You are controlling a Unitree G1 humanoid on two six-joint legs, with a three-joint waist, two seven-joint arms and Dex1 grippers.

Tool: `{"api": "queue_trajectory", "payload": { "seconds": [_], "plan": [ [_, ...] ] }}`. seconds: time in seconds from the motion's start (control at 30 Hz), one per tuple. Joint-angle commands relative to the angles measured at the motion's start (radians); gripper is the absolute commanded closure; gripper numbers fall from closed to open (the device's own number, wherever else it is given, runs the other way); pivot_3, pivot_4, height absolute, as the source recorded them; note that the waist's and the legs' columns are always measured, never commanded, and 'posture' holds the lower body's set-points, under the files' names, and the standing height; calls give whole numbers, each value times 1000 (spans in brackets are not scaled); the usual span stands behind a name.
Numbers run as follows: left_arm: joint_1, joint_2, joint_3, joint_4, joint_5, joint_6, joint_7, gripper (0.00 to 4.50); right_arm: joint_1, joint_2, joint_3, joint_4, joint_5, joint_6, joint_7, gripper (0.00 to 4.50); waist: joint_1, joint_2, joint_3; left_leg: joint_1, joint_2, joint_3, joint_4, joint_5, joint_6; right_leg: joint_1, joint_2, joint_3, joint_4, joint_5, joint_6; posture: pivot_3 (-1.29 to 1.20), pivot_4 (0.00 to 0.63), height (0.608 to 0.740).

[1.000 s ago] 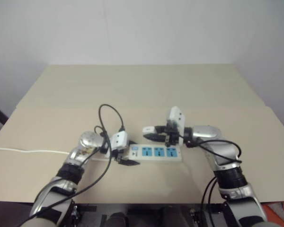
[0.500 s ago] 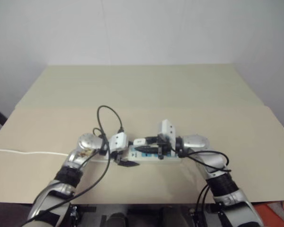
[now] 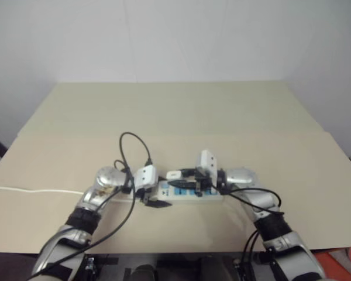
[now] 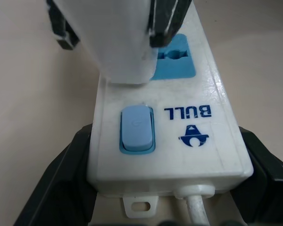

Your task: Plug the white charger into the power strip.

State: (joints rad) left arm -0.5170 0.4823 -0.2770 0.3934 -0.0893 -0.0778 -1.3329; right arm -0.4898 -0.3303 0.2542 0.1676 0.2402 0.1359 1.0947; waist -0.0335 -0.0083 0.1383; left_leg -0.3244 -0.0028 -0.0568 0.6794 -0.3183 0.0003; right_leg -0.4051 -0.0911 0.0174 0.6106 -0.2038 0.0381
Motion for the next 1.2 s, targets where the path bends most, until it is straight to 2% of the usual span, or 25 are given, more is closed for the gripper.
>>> {"api": "queue_trajectory", "payload": {
  "seconds": [0.03, 0.9, 1.03, 1.2],
  "plan": [
    [23, 19, -28, -7, 16, 15, -20, 1162, 43, -65, -21, 79, -47, -13, -15, 3344, 3, 0, 0, 2, 0, 0, 0, 0, 0, 2, 0, 0, 0, 0, 0, 0, 150, 740],
    [53, 73, -19, -28, -6, 26, 7, 1162, 58, -247, -50, 316, -35, -105, 31, 3344, 22, -5, -4, 7, 0, 0, 0, 0, 0, 8, 0, 0, -2, -2, 0, 0, 150, 740],
    [53, 76, -18, -28, -6, 27, 6, 1162, 40, -239, -35, 313, -37, -116, 41, 3344, 21, -6, -4, 7, 0, 0, 0, -1, 1, 8, 0, 0, -2, -3, 0, 0, 150, 740],
    [46, 72, -25, -25, -6, 27, 8, 1162, -21, -164, 34, 252, -38, -105, 51, 3344, 17, -6, -4, 8, 0, 0, 0, -1, 1, 7, 0, 0, -2, -4, -1, 0, 150, 740]
  ]
}}
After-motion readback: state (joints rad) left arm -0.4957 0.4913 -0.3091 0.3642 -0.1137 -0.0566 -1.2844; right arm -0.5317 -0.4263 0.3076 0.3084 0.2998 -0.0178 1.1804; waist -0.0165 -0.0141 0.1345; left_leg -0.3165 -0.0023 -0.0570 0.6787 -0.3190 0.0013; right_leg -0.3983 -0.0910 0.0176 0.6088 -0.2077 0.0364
